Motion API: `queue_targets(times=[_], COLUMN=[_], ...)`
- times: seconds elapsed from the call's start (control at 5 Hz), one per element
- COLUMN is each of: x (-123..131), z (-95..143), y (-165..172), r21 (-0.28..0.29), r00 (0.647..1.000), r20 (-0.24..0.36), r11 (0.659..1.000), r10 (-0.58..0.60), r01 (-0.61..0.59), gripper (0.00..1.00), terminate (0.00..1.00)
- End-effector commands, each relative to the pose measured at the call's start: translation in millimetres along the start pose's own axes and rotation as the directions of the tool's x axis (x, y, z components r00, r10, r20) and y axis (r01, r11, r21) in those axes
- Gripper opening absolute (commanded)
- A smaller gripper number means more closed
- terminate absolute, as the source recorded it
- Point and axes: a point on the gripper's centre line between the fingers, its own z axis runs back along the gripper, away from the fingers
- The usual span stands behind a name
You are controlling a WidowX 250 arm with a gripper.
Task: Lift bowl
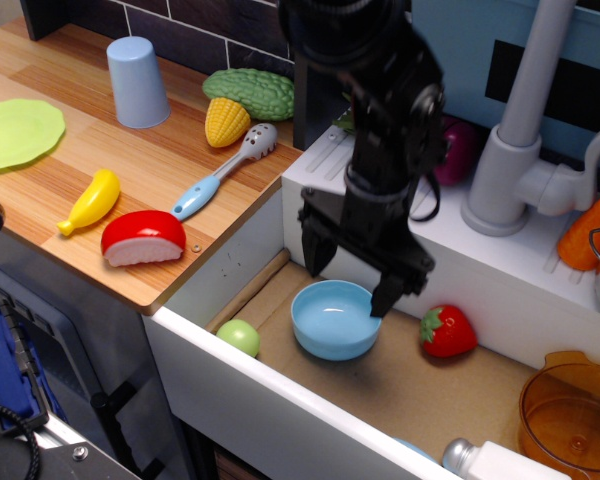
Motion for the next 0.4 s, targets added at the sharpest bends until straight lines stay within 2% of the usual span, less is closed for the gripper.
queue_targets(times=[0.0, 0.2], x=[7, 8], z=[-25, -42], y=[6, 8], r21=[-0.023, -0.047], r00=[0.998, 0.995], r20=[0.068, 0.097], r11=[1.000, 0.999], r10=[0.019, 0.005], r01=[-0.017, -0.001], gripper=[1.00, 1.00], terminate=[0.00, 0.00])
